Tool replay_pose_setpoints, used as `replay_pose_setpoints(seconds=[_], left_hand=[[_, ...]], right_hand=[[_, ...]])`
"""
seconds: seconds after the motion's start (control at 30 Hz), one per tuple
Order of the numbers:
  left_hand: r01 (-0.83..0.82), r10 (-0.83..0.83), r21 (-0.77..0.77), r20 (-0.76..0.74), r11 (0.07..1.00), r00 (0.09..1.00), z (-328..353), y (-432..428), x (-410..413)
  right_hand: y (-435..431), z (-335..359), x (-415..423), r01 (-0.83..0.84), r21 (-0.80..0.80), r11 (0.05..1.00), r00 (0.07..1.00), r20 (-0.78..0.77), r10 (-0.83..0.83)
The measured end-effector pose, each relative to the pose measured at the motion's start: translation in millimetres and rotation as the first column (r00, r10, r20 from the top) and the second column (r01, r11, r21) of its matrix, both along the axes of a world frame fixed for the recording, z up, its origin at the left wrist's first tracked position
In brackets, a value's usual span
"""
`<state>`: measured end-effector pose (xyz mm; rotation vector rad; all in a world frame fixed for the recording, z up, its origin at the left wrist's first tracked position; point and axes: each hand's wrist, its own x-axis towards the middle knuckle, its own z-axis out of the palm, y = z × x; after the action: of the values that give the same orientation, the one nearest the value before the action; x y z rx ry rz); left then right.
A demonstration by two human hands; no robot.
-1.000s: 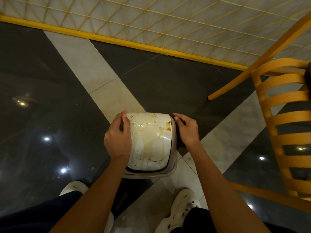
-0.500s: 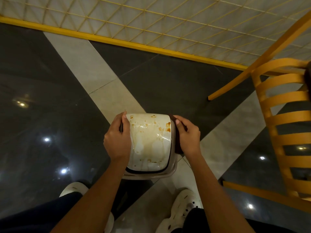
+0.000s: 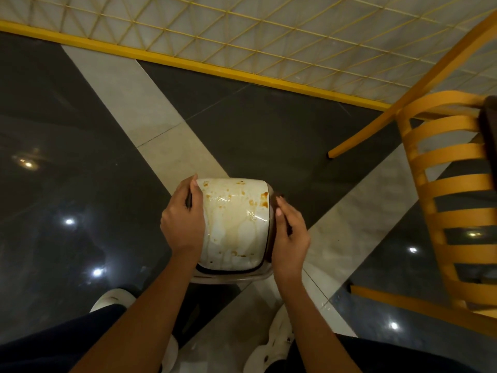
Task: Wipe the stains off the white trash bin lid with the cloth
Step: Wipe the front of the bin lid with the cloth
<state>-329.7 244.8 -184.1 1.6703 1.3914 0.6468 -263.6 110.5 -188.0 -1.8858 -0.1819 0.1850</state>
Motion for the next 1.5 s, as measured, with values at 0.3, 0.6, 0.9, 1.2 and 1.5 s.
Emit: replay_pose_setpoints(seconds=[0.3, 0.6, 0.9, 1.2, 1.5], left_hand=[[0.009, -0.009, 0.007, 0.005, 1.000, 1.000, 0.6, -0.2, 0.1], [-0.005, 0.005, 0.001, 0.000, 1.000, 1.000, 1.1, -0.1, 0.2], [-0.002, 0.002, 0.001, 0.008, 1.000, 1.000, -0.4, 0.0, -0.2], [-0.009, 0.009, -0.010, 0.010, 1.000, 1.000, -1.2, 1.5, 0.2], [0.020, -0.020, -0.014, 0.018, 1.000, 1.000, 0.0, 0.2, -0.4]], right_hand=[[-26.6, -34.5, -95.2, 0.322, 0.015, 0.946, 0.947, -0.018, -0.322], [-4.4, -18.4, -49.5, 0.426, 0.004, 0.905, 0.891, -0.173, -0.419], [-13.6, -22.1, -35.2, 0.357, -0.056, 0.932, 0.880, -0.314, -0.356], [28.9, -13.4, 71.3, -0.119, -0.082, 0.990, 0.922, -0.379, 0.080], [0.1, -15.4, 43.5, -0.044, -0.064, 0.997, 0.943, -0.332, 0.020]])
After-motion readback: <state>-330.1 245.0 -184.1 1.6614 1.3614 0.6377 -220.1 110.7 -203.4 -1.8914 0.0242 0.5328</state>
